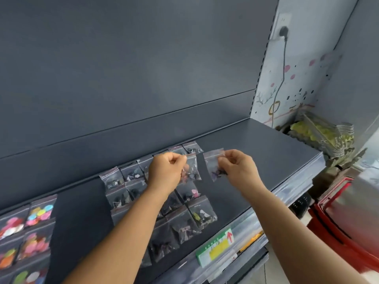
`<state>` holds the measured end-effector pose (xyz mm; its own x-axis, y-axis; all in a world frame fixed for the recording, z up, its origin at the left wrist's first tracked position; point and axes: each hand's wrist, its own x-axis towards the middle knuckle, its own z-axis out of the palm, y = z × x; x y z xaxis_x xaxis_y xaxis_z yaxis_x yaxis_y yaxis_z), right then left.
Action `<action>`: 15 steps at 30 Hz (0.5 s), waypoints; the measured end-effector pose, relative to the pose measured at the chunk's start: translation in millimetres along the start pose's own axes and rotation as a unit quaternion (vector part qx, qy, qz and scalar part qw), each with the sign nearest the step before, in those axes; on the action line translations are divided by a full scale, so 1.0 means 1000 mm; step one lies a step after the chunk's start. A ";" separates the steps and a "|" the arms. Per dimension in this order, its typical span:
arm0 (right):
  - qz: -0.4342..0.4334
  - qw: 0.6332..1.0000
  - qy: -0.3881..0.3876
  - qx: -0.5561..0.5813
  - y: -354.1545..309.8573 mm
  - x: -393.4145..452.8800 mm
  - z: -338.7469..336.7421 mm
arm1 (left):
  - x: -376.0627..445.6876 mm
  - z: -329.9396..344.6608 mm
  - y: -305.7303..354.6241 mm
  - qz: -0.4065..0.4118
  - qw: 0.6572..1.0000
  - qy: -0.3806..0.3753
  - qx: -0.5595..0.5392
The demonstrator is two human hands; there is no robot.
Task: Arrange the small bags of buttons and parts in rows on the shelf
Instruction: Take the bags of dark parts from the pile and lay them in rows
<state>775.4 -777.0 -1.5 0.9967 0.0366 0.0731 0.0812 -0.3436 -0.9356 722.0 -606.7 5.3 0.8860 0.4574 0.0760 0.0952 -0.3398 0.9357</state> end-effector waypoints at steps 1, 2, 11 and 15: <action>0.001 1.000 -0.016 -0.008 0.003 0.011 0.000 | 0.005 0.007 0.001 -0.005 1.000 0.009 0.018; 0.001 0.999 -0.032 -0.017 0.007 0.021 0.001 | 0.009 0.015 0.001 -0.010 0.999 0.017 0.032; -0.018 0.980 -0.161 -0.112 0.028 0.085 0.008 | 0.046 0.066 -0.002 -0.021 0.966 0.076 0.245; -0.020 0.972 -0.181 -0.150 0.035 0.096 0.013 | 0.053 0.071 -0.010 -0.039 0.944 0.082 0.318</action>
<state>873.5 -773.6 -31.9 0.9284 0.3648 -0.0706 0.1726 -0.5917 -0.7874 799.9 -637.8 -24.4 0.7883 0.6041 0.1171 0.4555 -0.7009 0.5489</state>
